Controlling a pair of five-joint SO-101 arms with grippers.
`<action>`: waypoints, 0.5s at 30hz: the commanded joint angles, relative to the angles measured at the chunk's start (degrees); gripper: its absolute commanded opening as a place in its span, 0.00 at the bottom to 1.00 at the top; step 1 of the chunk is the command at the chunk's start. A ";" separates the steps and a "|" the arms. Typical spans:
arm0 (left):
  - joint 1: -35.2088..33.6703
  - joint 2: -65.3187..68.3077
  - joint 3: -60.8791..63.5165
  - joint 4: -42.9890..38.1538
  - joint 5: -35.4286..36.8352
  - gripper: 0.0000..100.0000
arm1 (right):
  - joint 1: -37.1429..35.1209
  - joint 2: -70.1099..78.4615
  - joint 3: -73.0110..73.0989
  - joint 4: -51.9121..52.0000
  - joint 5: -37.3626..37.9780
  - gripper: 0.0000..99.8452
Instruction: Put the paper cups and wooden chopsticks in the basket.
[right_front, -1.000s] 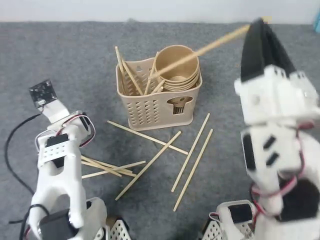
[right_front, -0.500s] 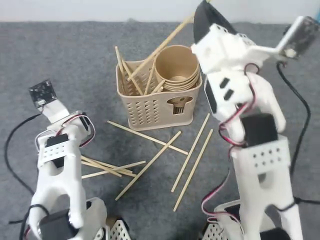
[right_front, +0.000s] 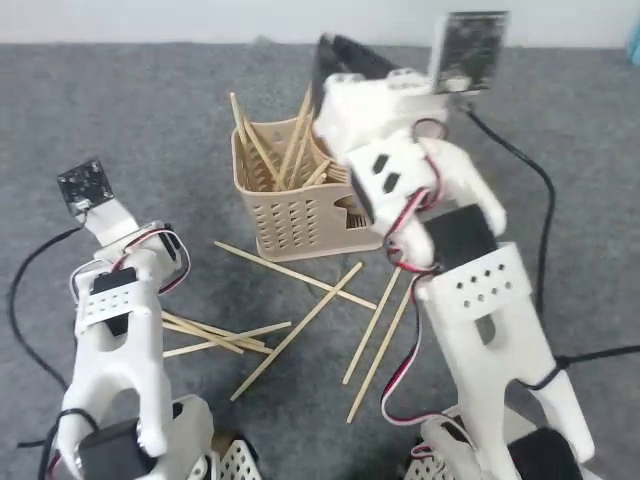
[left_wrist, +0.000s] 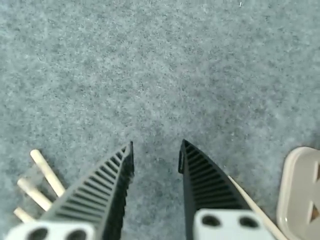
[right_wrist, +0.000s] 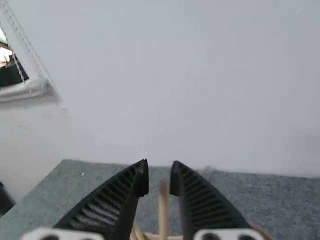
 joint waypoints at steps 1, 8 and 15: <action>-0.18 0.09 -2.33 -1.67 -0.18 0.14 | -1.19 -0.57 -2.81 2.95 1.32 0.17; -0.18 0.09 -2.33 -1.67 -0.18 0.14 | 3.56 -7.25 -6.77 14.46 -5.89 0.07; -0.18 0.09 -2.33 -1.67 -0.18 0.14 | 9.63 -16.40 -7.12 33.27 -11.78 0.05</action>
